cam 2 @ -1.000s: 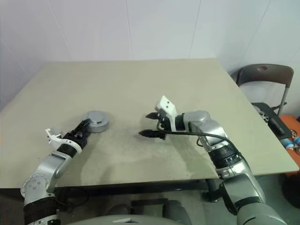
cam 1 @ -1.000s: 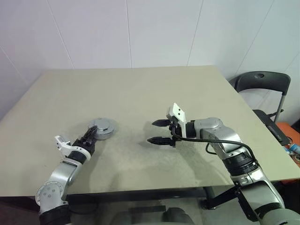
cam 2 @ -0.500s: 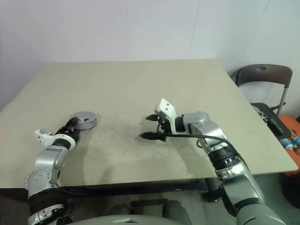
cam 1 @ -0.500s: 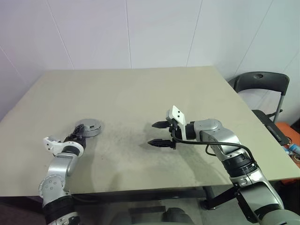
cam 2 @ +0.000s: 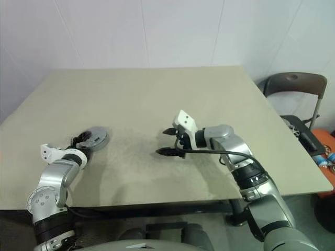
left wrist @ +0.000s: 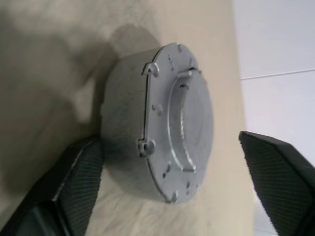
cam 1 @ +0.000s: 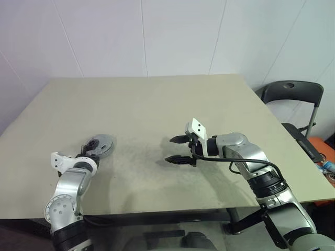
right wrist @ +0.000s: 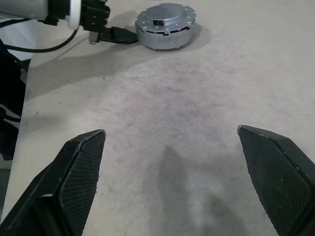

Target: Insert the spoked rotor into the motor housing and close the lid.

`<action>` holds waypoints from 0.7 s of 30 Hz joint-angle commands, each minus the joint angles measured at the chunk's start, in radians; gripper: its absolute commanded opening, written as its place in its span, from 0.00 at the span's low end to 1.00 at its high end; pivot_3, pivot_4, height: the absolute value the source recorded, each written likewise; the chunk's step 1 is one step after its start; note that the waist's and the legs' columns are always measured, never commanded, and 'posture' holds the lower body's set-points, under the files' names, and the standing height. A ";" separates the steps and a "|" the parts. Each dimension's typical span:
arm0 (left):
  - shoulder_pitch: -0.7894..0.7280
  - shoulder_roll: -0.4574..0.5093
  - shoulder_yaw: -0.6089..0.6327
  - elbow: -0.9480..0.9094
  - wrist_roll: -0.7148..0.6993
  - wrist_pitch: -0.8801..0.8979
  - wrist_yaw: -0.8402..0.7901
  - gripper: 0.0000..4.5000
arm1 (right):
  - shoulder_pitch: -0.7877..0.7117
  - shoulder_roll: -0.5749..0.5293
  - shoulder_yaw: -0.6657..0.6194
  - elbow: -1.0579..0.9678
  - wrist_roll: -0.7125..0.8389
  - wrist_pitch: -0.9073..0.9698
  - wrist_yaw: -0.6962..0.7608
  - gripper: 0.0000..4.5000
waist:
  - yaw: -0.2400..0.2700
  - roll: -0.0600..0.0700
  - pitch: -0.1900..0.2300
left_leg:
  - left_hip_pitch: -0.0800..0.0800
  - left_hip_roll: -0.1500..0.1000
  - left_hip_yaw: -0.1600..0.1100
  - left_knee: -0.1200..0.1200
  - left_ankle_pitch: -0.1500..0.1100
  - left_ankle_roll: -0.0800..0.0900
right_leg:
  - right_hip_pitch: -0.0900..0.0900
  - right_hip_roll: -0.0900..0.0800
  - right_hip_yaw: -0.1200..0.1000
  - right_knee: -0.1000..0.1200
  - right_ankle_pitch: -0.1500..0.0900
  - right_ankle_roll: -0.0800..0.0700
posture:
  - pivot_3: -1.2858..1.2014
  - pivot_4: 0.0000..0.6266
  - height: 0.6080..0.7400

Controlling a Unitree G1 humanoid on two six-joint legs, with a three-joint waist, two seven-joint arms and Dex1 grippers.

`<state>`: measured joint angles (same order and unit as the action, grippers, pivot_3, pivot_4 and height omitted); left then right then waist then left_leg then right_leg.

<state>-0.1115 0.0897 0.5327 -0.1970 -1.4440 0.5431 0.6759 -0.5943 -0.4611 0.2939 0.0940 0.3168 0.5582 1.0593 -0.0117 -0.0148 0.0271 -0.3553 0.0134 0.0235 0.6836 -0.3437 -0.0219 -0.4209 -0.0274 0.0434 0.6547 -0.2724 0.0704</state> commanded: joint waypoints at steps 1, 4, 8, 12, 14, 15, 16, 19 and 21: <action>0.039 -0.010 -0.056 -0.109 -0.007 0.027 0.060 0.99 | -0.011 0.002 -0.019 -0.004 -0.004 -0.023 0.006 1.00 | 0.000 0.000 0.000 | 0.000 0.000 0.000 0.000 0.000 0.000 | 0.000 0.000 0.000 0.000 0.000 0.000 | 0.52 0.00 1.00; 0.078 -0.011 -0.114 -0.179 0.001 0.051 0.080 0.99 | -0.009 0.002 -0.020 -0.001 -0.005 -0.027 0.008 1.00 | 0.002 0.000 0.000 | 0.000 0.000 0.000 0.000 0.000 0.000 | 0.000 0.000 0.000 0.000 0.000 0.000 | 0.52 0.00 1.00; 0.118 0.064 -0.240 -0.273 0.070 0.137 0.019 0.99 | -0.003 0.003 -0.024 0.011 -0.008 -0.043 0.006 1.00 | 0.002 0.000 0.000 | 0.000 -0.001 0.000 0.000 0.000 0.000 | 0.001 0.000 0.000 0.000 0.000 0.000 | 0.52 0.00 1.00; 0.108 0.117 -0.318 -0.303 0.090 0.177 -0.053 0.99 | 0.003 0.005 -0.035 0.026 -0.007 -0.055 0.003 1.00 | 0.001 0.000 0.000 | 0.001 -0.002 0.000 0.000 0.001 -0.001 | 0.001 0.002 0.000 0.000 0.000 0.000 | 0.52 0.00 1.00; 0.100 0.182 -0.353 -0.303 0.133 0.216 -0.129 0.99 | 0.008 0.001 -0.045 0.043 -0.013 -0.068 -0.004 1.00 | -0.001 0.000 0.000 | 0.001 -0.002 0.000 0.000 0.001 -0.001 | 0.001 0.003 0.000 0.000 0.000 0.000 | 0.52 0.00 1.00; 0.094 0.203 -0.367 -0.300 0.142 0.229 -0.164 0.99 | 0.011 -0.002 -0.051 0.052 -0.015 -0.077 -0.008 1.00 | -0.002 0.001 0.000 | 0.001 -0.003 0.000 0.000 0.001 -0.001 | 0.001 0.003 0.000 0.000 0.000 0.000 | 0.52 0.00 1.00; 0.091 0.213 -0.373 -0.296 0.144 0.232 -0.187 0.99 | 0.013 -0.003 -0.055 0.058 -0.017 -0.083 -0.011 1.00 | -0.001 0.001 0.000 | 0.001 -0.003 0.000 0.000 0.001 -0.001 | 0.002 0.004 0.000 0.001 0.000 0.000 | 0.52 0.00 1.00; 0.061 0.307 -0.436 -0.309 0.259 0.246 -0.355 0.99 | 0.039 -0.002 -0.102 0.083 -0.002 -0.115 -0.016 1.00 | -0.001 0.001 0.000 | 0.001 -0.003 0.000 0.000 0.001 -0.001 | 0.002 0.004 0.000 0.000 0.000 0.000 | 0.52 0.00 1.00; 0.055 0.394 -0.488 -0.311 0.391 0.222 -0.475 0.99 | 0.056 0.000 -0.128 0.096 -0.001 -0.148 -0.021 1.00 | -0.002 0.001 0.000 | 0.001 -0.003 0.000 0.000 0.001 -0.001 | 0.002 0.004 -0.001 0.000 0.000 0.000 | 0.52 0.00 1.00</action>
<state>-0.0414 0.4528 0.0700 -0.4742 -1.1421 0.7801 0.2890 -0.5353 -0.4595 0.2128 0.1948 0.2997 0.4488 1.0439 -0.0134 -0.0138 0.0273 -0.3539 0.0099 0.0235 0.6836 -0.3428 -0.0233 -0.4190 -0.0228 0.0427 0.6546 -0.2726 0.0699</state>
